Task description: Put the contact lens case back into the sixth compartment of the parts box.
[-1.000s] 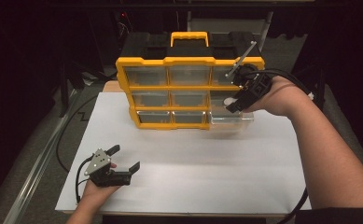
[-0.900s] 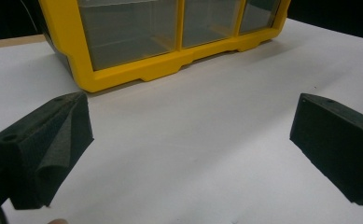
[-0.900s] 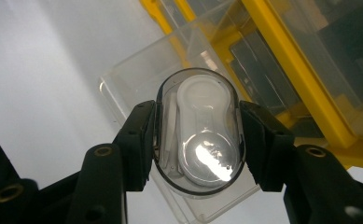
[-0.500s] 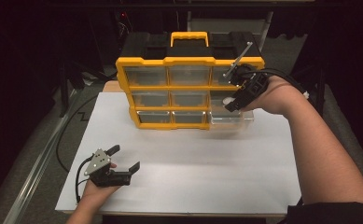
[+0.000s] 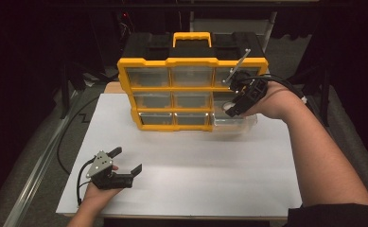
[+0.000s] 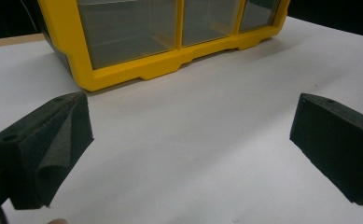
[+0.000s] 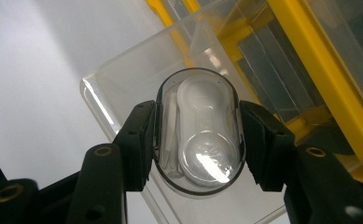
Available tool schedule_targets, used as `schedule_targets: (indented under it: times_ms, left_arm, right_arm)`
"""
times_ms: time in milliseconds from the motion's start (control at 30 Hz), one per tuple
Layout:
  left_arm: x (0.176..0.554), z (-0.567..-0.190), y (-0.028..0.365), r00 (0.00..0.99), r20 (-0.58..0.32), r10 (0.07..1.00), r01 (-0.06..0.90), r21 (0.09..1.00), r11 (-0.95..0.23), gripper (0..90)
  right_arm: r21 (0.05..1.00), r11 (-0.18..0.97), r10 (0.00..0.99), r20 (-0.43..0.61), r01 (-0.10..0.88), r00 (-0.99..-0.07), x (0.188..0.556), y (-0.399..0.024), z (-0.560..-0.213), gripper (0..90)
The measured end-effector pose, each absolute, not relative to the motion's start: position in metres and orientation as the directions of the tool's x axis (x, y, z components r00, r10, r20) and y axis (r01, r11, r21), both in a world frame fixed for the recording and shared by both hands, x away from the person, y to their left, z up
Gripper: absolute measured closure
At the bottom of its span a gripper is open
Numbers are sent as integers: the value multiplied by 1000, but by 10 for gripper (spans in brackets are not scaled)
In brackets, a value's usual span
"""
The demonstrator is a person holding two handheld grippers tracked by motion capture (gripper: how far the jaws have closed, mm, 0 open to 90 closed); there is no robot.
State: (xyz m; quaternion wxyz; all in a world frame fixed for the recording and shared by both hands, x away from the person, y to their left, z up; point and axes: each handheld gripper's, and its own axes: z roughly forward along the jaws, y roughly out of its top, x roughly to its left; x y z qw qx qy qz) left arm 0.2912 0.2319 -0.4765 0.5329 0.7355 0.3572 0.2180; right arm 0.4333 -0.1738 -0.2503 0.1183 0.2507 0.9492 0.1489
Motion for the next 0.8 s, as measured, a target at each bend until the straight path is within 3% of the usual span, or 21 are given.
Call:
schedule_targets:
  times_ms: [533, 600, 667, 800]
  left_arm:
    - [291, -476, 233, 648, -60, 759, 293, 940, -176, 3]
    - [291, -476, 233, 649, -60, 759, 293, 940, -176, 3]
    - [291, -476, 233, 649, -60, 759, 293, 940, -176, 3]
    - [291, -476, 233, 648, -60, 759, 293, 940, -176, 3]
  right_arm:
    - [349, 823, 515, -129, 448, -847, 434, -175, -248, 479]
    - [370, 819, 512, -123, 439, -850, 435, -175, -246, 280]
    - [380, 803, 529, -96, 460, -843, 436, -177, -244, 146]
    - [380, 798, 542, -114, 468, -832, 431, -180, -241, 100]
